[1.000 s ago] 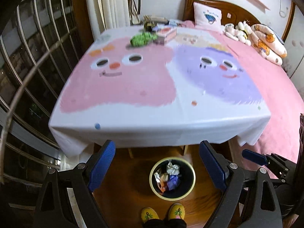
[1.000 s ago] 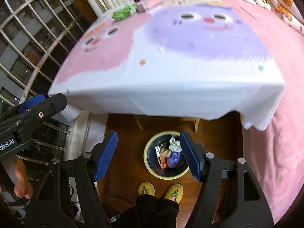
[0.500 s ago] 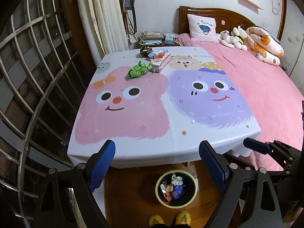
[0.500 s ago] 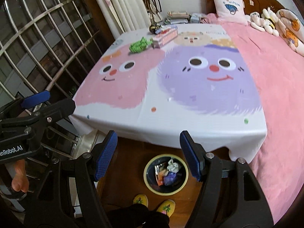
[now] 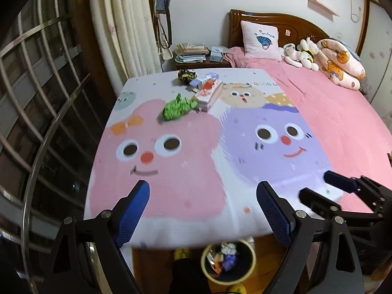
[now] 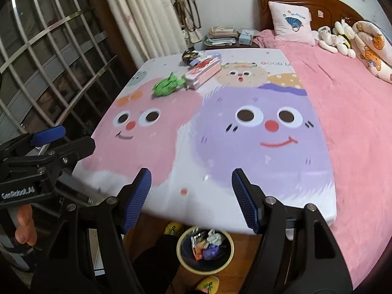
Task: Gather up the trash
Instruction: 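Raise both grippers back up toward the table, then grasp the green crumpled paper with left gripper while right gripper grasps strawberry carton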
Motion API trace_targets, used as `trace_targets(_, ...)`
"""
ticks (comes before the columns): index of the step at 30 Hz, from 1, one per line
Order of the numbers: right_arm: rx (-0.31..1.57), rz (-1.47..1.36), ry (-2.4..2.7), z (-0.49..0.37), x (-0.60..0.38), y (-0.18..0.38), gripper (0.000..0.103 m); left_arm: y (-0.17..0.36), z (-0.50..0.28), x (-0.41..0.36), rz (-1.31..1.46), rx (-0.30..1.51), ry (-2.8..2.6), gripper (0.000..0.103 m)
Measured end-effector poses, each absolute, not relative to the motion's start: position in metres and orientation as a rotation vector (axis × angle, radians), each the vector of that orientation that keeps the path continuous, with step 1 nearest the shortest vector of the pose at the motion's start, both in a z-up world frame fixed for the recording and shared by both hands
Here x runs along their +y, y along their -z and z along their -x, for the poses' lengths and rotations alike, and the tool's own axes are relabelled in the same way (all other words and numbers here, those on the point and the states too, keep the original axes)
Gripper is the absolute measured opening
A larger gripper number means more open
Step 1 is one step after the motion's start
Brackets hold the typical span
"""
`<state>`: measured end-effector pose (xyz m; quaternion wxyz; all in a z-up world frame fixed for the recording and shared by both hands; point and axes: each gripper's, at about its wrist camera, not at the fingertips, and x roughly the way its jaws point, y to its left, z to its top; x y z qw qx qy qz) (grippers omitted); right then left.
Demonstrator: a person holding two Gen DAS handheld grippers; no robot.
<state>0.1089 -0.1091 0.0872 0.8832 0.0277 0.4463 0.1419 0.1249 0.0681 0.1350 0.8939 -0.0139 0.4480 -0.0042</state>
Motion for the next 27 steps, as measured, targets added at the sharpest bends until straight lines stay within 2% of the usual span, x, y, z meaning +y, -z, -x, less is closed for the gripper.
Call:
trace_targets(9, 0.947, -0.154, -0.130, -0.223, -0.084, -0.077, 0.066, -0.114, -0.280, 0.120, -0.055, 0.956, 0.132, 0.091)
trace_targets(16, 0.959, -0.260, -0.010, -0.324, -0.062, -0.056, 0.066, -0.069, -0.406, 0.158, -0.113, 1.013, 0.198, 0.091)
trace_targets(25, 1.002, -0.285, 0.070, -0.413, -0.049, -0.013, 0.066, 0.008, -0.481, 0.160, -0.139, 1.118, 0.262, 0.090)
trace_targets(27, 1.014, -0.293, 0.074, -0.422, -0.046, -0.004, 0.066, 0.022, -0.492, 0.159, -0.146, 1.139, 0.272, 0.087)
